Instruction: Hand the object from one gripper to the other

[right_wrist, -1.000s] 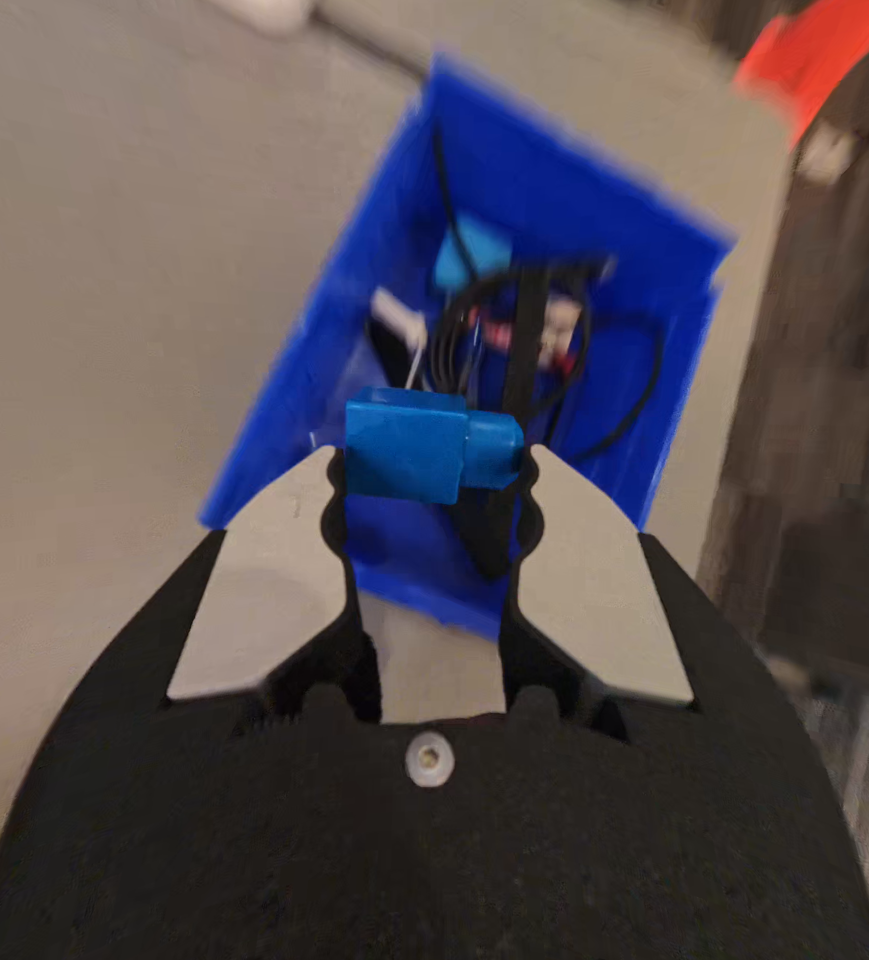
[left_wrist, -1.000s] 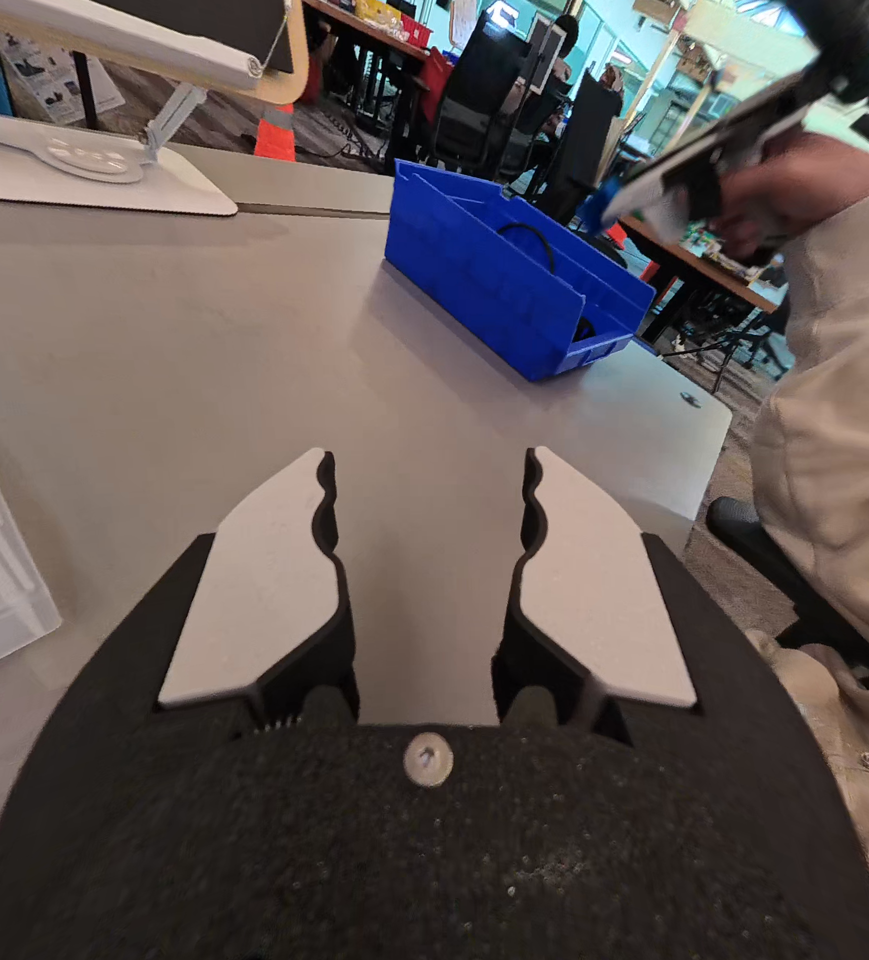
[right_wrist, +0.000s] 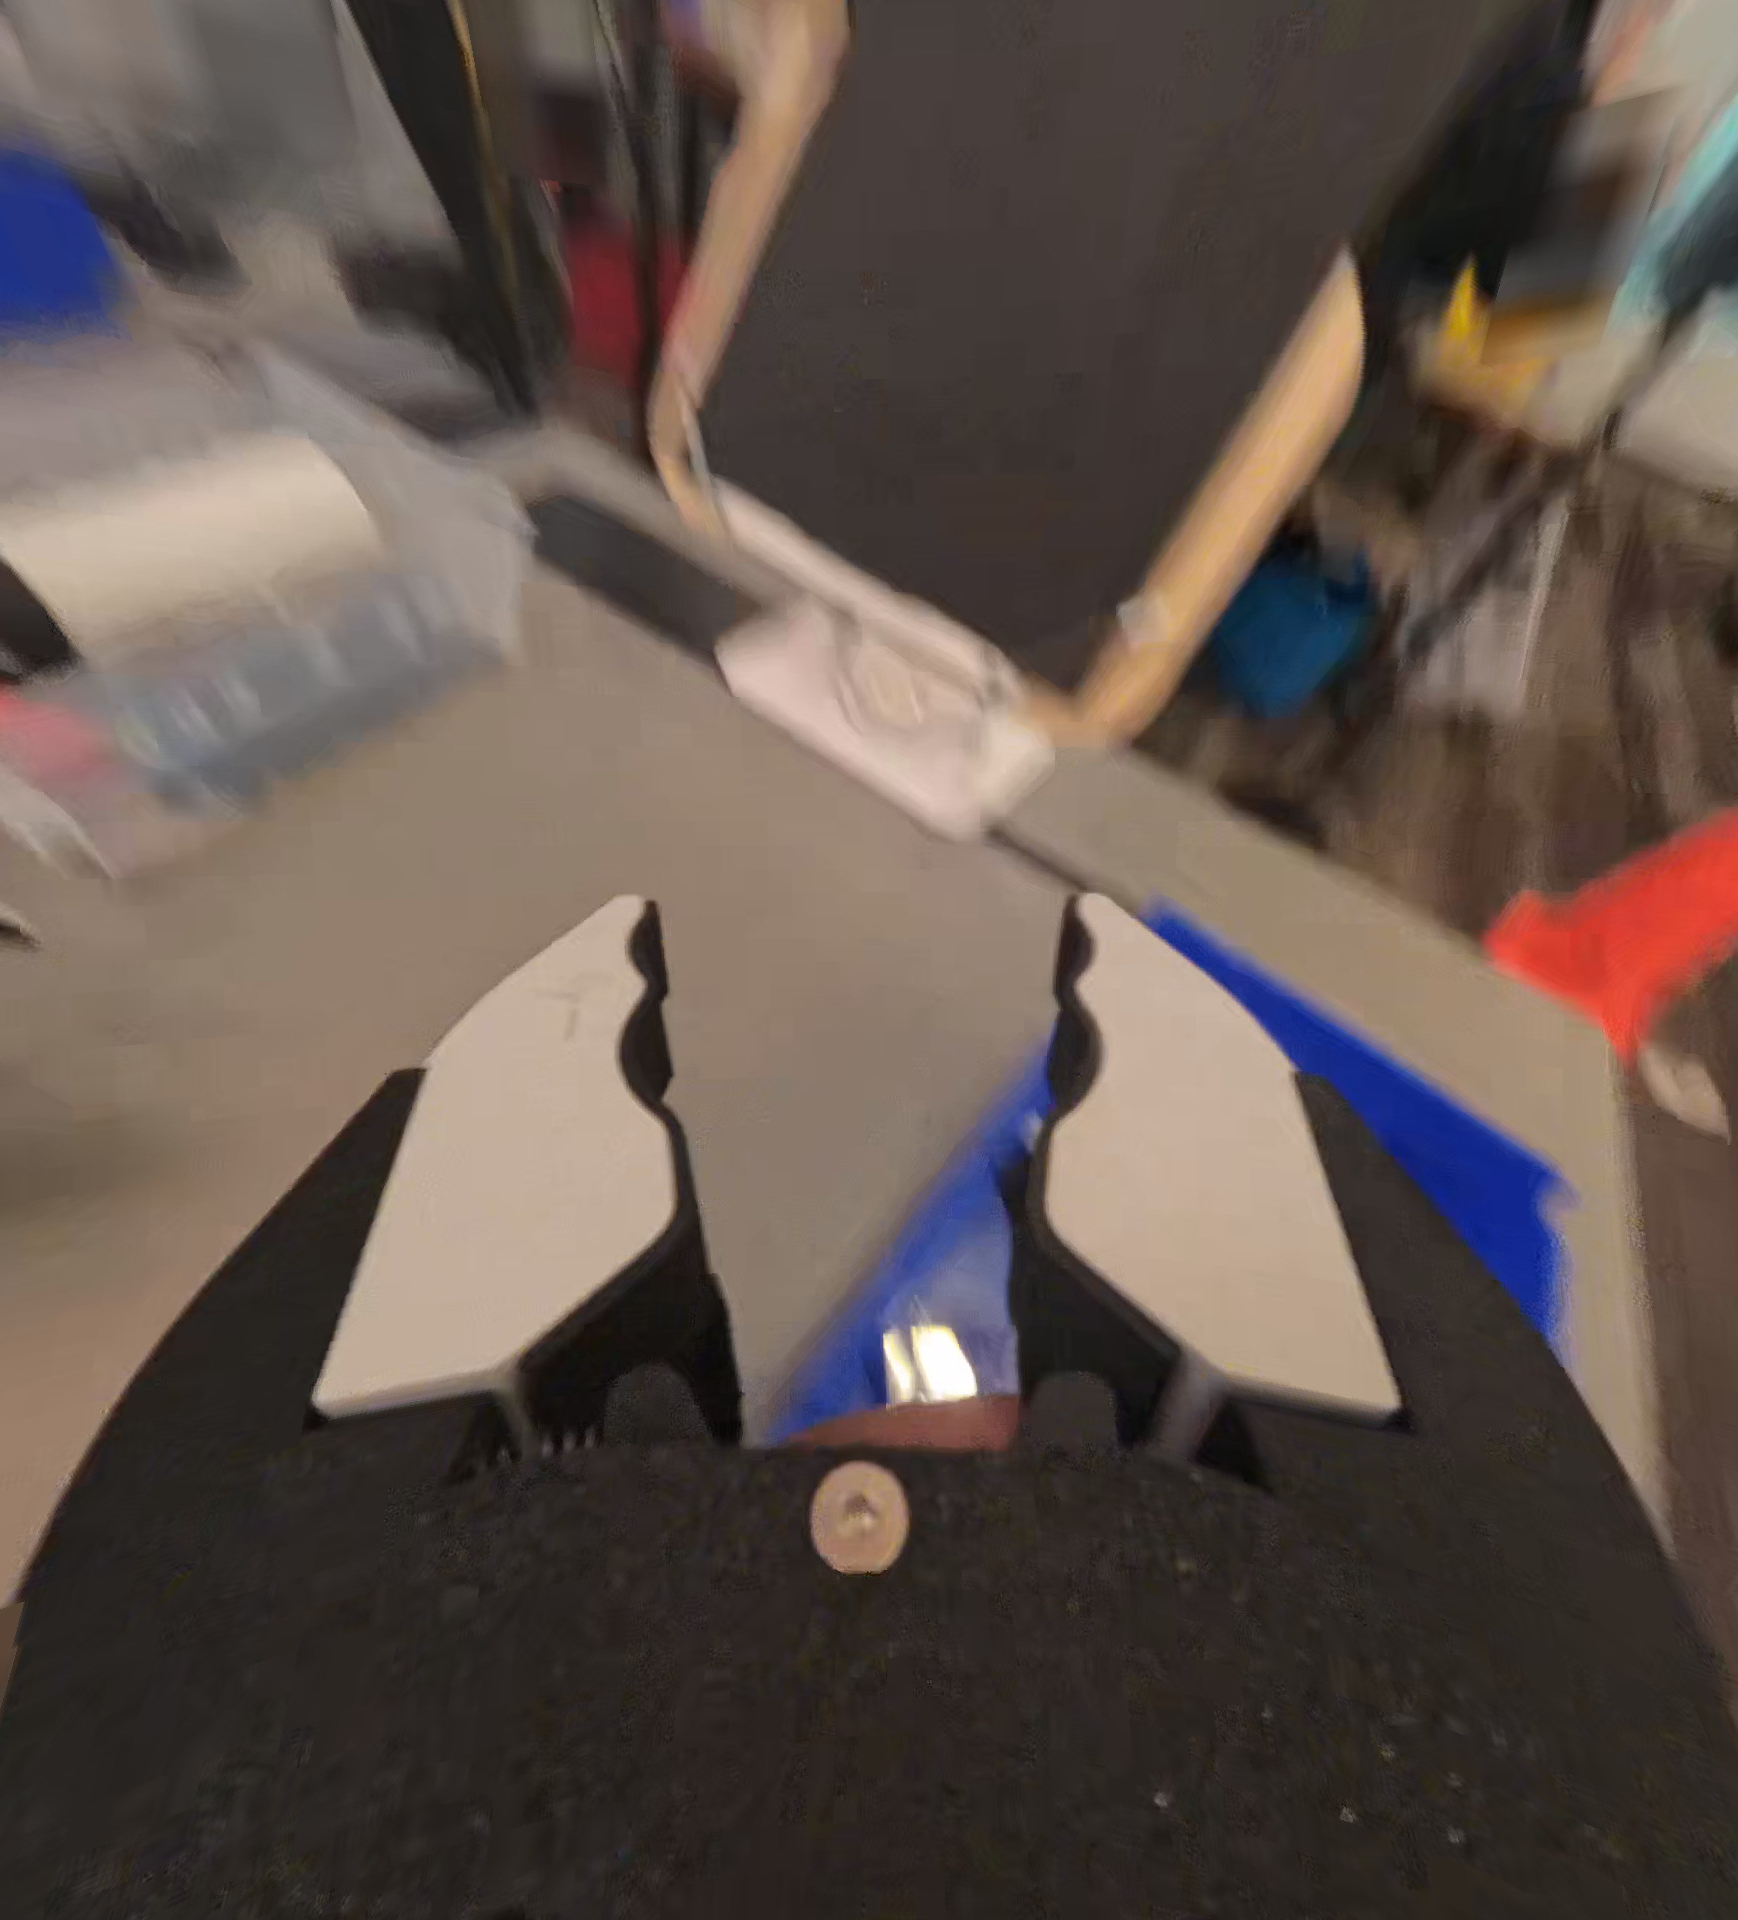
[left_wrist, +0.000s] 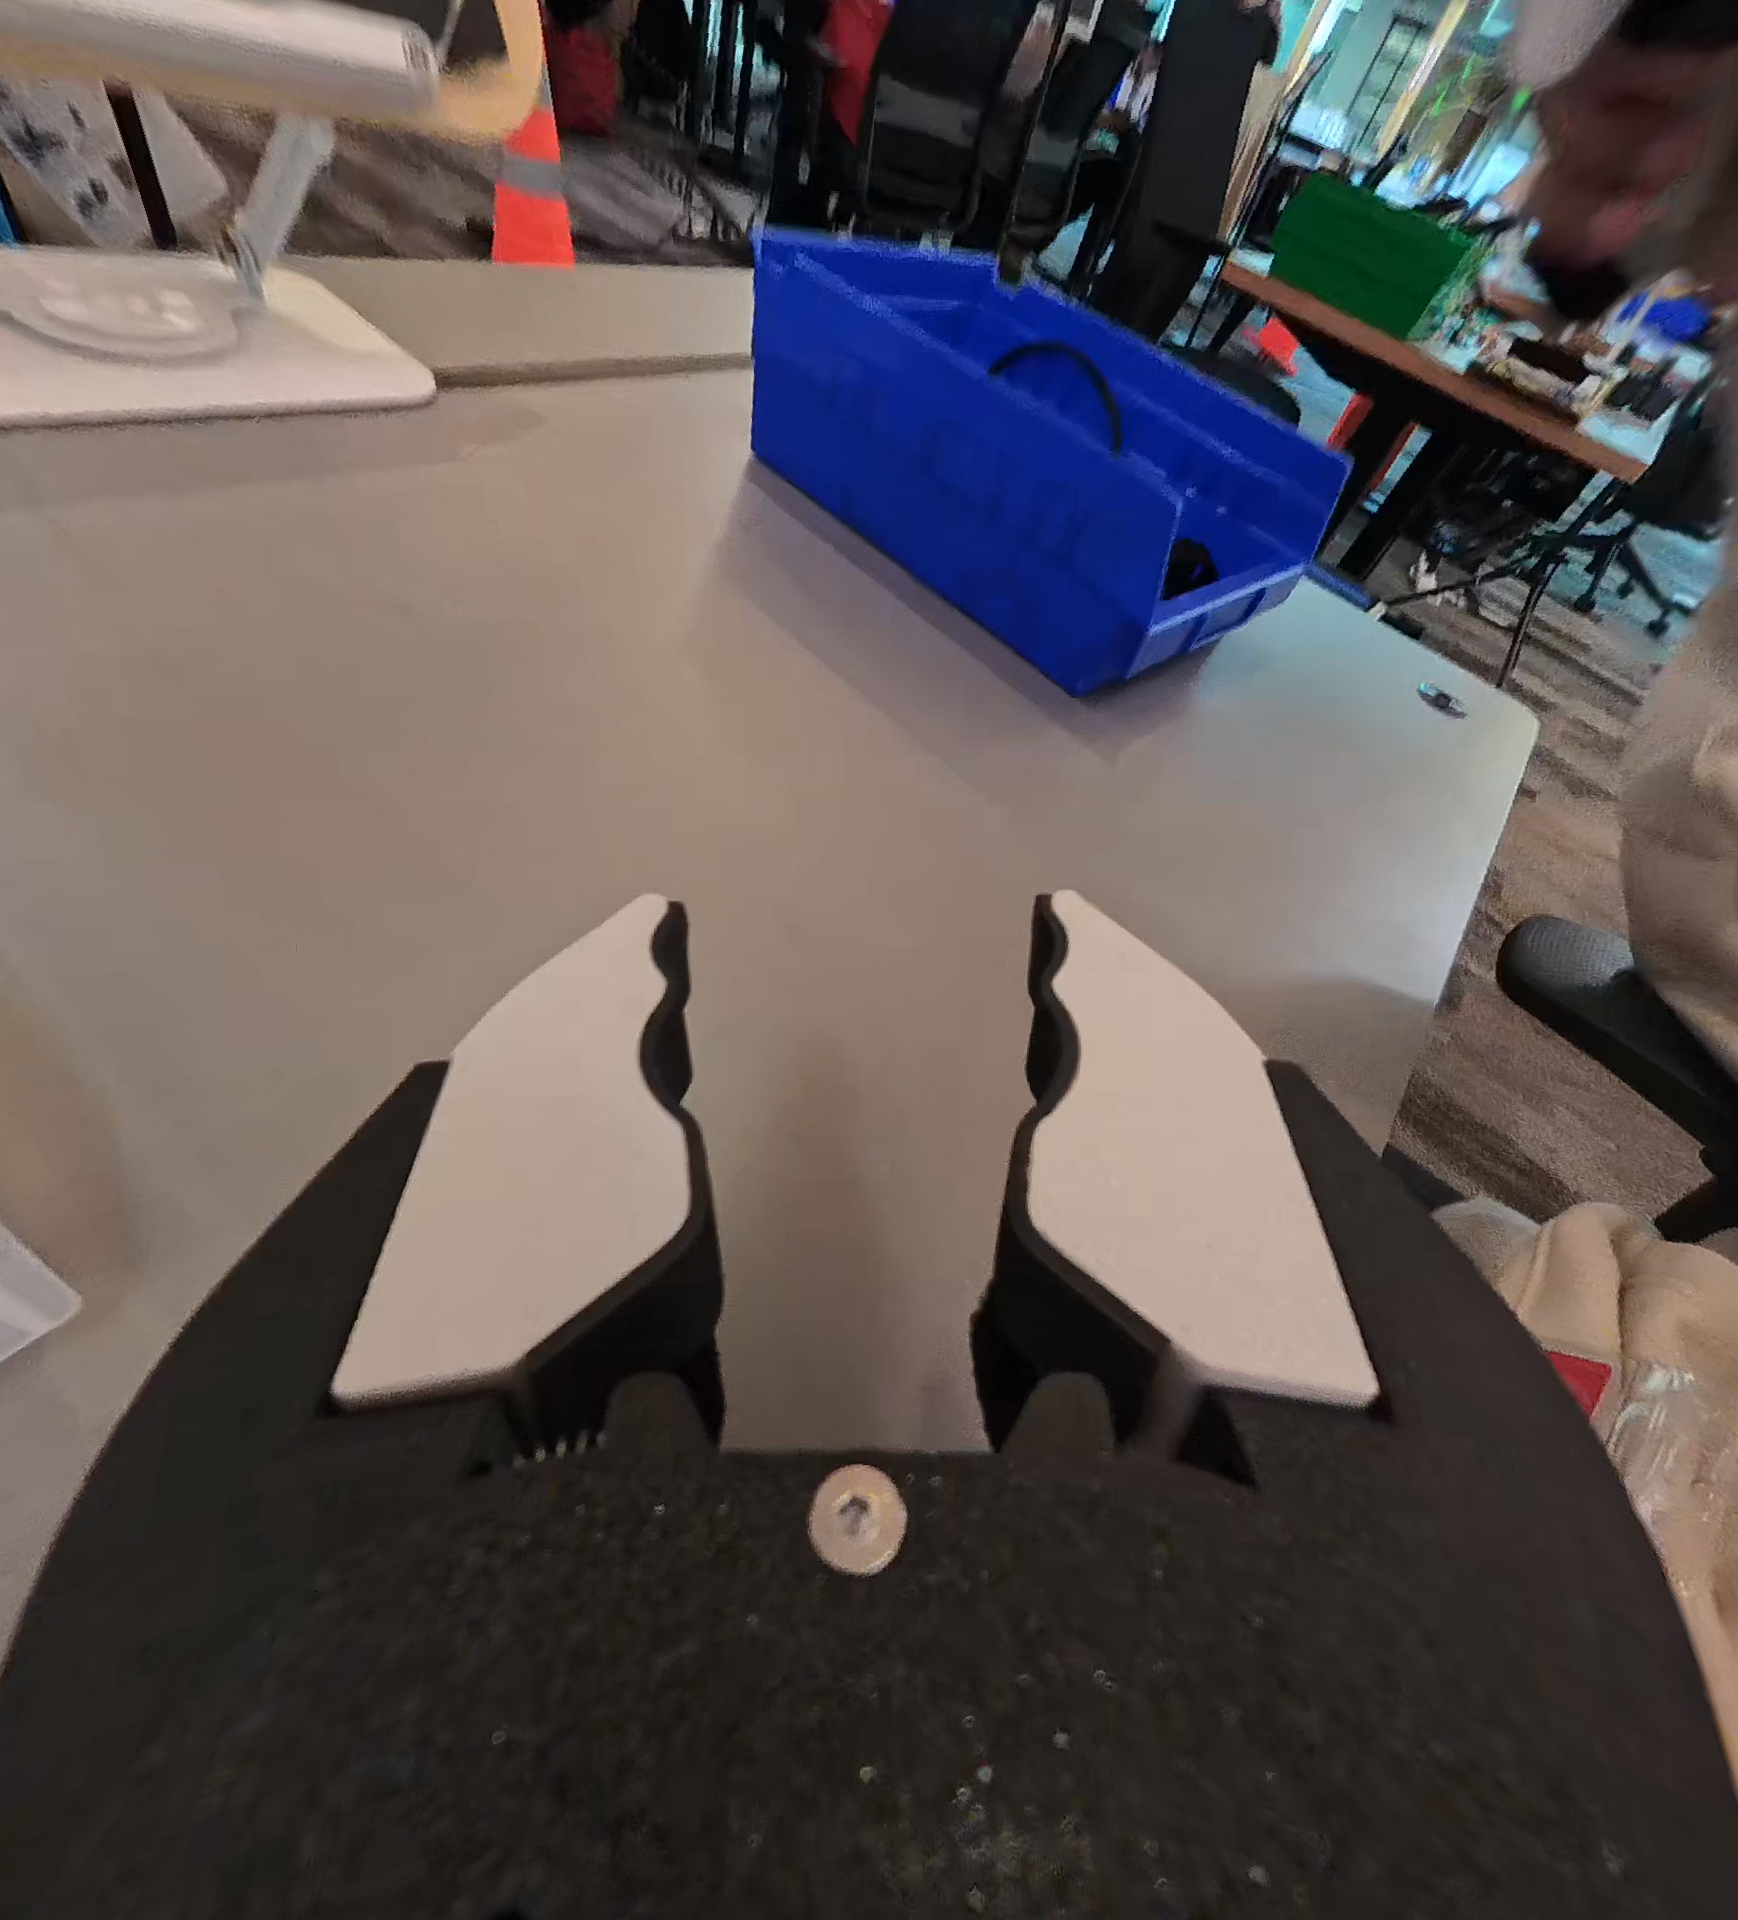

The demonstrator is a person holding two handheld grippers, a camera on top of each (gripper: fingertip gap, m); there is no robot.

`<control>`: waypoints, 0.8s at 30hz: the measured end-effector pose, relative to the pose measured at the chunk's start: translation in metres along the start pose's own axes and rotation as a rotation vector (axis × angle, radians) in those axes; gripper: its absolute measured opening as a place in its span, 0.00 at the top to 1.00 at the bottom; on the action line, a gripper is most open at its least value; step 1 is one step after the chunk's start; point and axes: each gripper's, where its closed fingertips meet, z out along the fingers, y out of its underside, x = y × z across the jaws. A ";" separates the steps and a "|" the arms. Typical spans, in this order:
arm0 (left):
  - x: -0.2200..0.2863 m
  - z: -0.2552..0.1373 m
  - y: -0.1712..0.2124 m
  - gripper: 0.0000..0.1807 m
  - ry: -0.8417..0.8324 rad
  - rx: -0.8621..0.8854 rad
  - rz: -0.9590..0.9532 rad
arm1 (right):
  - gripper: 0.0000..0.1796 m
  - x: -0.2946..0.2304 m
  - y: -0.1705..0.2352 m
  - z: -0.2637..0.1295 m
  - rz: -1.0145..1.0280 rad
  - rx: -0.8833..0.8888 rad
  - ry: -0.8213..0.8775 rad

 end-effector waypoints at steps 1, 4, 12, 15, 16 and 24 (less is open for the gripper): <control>0.001 -0.004 -0.005 0.66 -0.002 0.030 0.014 | 0.69 -0.025 -0.015 0.007 0.030 0.156 -0.037; -0.007 -0.012 -0.008 0.65 -0.062 0.048 0.048 | 0.65 -0.107 0.002 0.034 0.204 0.408 -0.168; -0.055 -0.045 -0.009 0.68 -0.183 0.004 0.169 | 0.67 -0.222 0.094 0.084 0.192 0.177 -0.406; -0.072 -0.061 0.006 0.71 -0.046 -0.167 0.129 | 0.69 -0.204 0.096 0.088 0.219 0.179 -0.359; -0.081 -0.070 0.003 0.72 -0.023 -0.194 0.120 | 0.69 -0.198 0.094 0.087 0.241 0.194 -0.354; -0.203 -0.116 0.014 0.74 -0.216 -0.792 0.304 | 0.72 -0.195 0.106 0.086 0.254 0.178 -0.386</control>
